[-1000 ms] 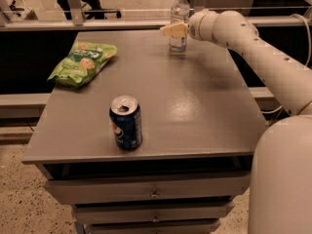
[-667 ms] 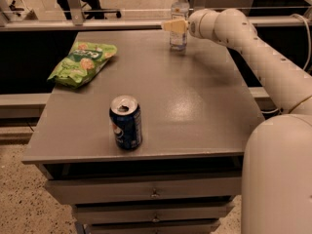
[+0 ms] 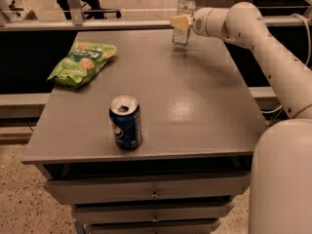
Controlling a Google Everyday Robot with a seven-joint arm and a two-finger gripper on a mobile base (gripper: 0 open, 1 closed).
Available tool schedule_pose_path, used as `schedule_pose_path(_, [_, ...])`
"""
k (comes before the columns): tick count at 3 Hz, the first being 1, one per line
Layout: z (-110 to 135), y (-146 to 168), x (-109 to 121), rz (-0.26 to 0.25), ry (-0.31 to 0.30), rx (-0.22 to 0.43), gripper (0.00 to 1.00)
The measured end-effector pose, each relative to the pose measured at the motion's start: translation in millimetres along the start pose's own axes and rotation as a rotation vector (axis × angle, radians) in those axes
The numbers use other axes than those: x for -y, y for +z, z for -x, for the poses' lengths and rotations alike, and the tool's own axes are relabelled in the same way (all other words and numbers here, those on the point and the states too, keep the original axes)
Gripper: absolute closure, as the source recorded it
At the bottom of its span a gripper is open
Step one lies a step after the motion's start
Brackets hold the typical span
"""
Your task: Move blue plastic bottle near green rice chip bag
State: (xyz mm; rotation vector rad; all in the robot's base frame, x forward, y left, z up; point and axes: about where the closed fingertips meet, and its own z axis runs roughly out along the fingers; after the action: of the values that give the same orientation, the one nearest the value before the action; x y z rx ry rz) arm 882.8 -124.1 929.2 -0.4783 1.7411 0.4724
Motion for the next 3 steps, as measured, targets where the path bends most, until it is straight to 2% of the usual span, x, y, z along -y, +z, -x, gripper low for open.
schedule_pose_path(1, [11.3,-27.8,-24.0,0.071,-0.013,0.016,0.87])
schedule_pose_path(2, [17.6,-61.3,-61.6,0.160,-0.051,0.023,1.00])
schedule_pose_path(3, [8.7,-79.3,-113.7,0.279,-0.125,0.011,1.00])
